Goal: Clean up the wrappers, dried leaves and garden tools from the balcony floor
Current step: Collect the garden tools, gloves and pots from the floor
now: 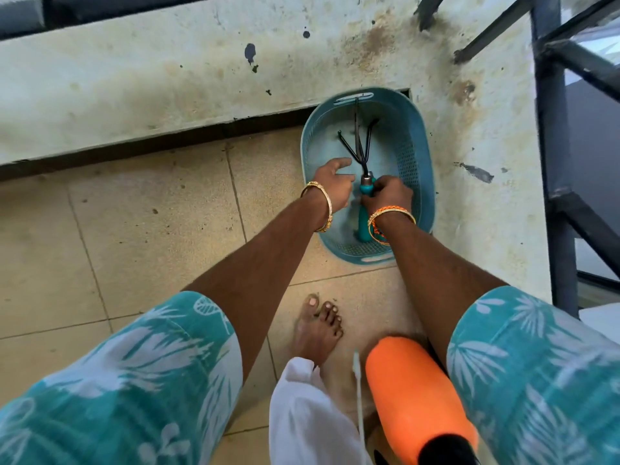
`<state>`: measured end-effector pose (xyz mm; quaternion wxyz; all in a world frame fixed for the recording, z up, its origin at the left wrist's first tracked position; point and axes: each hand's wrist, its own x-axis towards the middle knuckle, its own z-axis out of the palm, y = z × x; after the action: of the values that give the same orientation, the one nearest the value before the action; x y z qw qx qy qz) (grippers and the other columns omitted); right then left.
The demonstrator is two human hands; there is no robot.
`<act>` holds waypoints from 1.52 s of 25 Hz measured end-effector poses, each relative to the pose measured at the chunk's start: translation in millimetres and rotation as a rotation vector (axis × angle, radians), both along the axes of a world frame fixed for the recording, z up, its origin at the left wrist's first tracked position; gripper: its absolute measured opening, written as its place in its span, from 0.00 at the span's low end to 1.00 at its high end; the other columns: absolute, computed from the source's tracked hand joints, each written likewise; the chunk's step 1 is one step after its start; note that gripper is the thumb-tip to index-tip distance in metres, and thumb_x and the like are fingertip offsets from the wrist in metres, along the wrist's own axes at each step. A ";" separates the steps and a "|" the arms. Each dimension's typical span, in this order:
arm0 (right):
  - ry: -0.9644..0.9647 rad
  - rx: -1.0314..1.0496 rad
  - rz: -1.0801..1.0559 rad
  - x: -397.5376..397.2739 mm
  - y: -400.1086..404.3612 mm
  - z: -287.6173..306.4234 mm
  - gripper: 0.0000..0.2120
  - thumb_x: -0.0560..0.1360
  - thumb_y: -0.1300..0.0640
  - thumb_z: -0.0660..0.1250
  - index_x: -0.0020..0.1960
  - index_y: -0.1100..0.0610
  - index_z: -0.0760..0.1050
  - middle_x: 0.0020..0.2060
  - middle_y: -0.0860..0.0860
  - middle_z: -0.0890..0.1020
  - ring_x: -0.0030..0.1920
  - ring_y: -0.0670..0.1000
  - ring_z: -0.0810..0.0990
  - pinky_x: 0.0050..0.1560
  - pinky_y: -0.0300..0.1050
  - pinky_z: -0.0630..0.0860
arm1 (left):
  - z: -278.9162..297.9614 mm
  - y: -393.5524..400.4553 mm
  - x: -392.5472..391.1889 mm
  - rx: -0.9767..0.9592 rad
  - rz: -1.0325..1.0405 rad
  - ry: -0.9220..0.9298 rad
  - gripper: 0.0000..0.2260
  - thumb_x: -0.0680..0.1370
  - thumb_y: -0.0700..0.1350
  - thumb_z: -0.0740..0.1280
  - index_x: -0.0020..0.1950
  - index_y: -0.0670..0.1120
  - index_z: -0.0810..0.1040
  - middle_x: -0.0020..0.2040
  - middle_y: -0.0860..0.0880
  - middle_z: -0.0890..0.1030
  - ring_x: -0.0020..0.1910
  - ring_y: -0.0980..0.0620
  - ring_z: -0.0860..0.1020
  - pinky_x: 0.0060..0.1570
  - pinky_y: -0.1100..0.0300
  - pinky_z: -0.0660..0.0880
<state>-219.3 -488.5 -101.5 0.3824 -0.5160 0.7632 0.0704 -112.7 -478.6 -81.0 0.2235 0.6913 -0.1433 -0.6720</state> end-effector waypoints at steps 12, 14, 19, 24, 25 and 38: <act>0.083 -0.489 0.454 25.1 94.9 157.9 0.22 0.72 0.54 0.54 0.60 0.65 0.71 0.56 0.64 0.74 0.55 0.64 0.72 0.58 0.54 0.68 | 158.6 136.2 58.7 -0.252 -0.657 -0.755 0.26 0.78 0.39 0.57 0.76 0.44 0.58 0.75 0.44 0.61 0.73 0.44 0.60 0.70 0.52 0.61; 0.062 -0.528 0.517 51.6 119.1 198.7 0.22 0.72 0.54 0.55 0.62 0.65 0.70 0.59 0.65 0.73 0.58 0.64 0.71 0.60 0.55 0.68 | 202.9 172.1 81.8 -0.203 -0.743 -0.853 0.27 0.79 0.41 0.56 0.78 0.44 0.53 0.78 0.43 0.53 0.76 0.44 0.52 0.73 0.51 0.55; -0.062 -0.555 0.542 129.9 167.6 321.3 0.24 0.75 0.54 0.57 0.67 0.64 0.65 0.68 0.64 0.66 0.67 0.62 0.63 0.69 0.55 0.59 | 331.1 242.5 140.6 -0.194 -0.774 -1.067 0.31 0.78 0.43 0.57 0.78 0.42 0.49 0.79 0.42 0.45 0.78 0.43 0.45 0.74 0.48 0.48; -0.094 -0.599 0.698 189.0 219.3 455.9 0.25 0.76 0.51 0.54 0.68 0.64 0.65 0.70 0.63 0.64 0.71 0.62 0.59 0.71 0.54 0.56 | 456.8 320.4 194.1 -0.080 -0.717 -1.197 0.34 0.66 0.45 0.71 0.71 0.38 0.69 0.72 0.40 0.68 0.71 0.42 0.67 0.67 0.44 0.65; -0.094 -0.612 0.742 199.4 229.0 479.0 0.25 0.76 0.51 0.54 0.68 0.64 0.65 0.70 0.63 0.64 0.71 0.62 0.59 0.71 0.54 0.56 | 480.8 333.9 203.9 -0.050 -0.662 -1.212 0.34 0.67 0.45 0.70 0.72 0.37 0.67 0.73 0.39 0.66 0.72 0.41 0.66 0.68 0.44 0.63; -0.409 -0.810 1.503 315.0 352.2 609.0 0.28 0.75 0.50 0.53 0.69 0.66 0.65 0.70 0.65 0.65 0.71 0.63 0.62 0.68 0.59 0.64 | 616.9 470.9 257.6 0.307 -0.114 -1.413 0.31 0.79 0.46 0.55 0.78 0.38 0.46 0.78 0.40 0.47 0.77 0.43 0.46 0.74 0.47 0.43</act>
<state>95.7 -136.4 507.5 0.1514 -0.9807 0.1040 -0.0666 144.9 -7.8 535.9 -0.0573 0.9755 -0.1934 -0.0880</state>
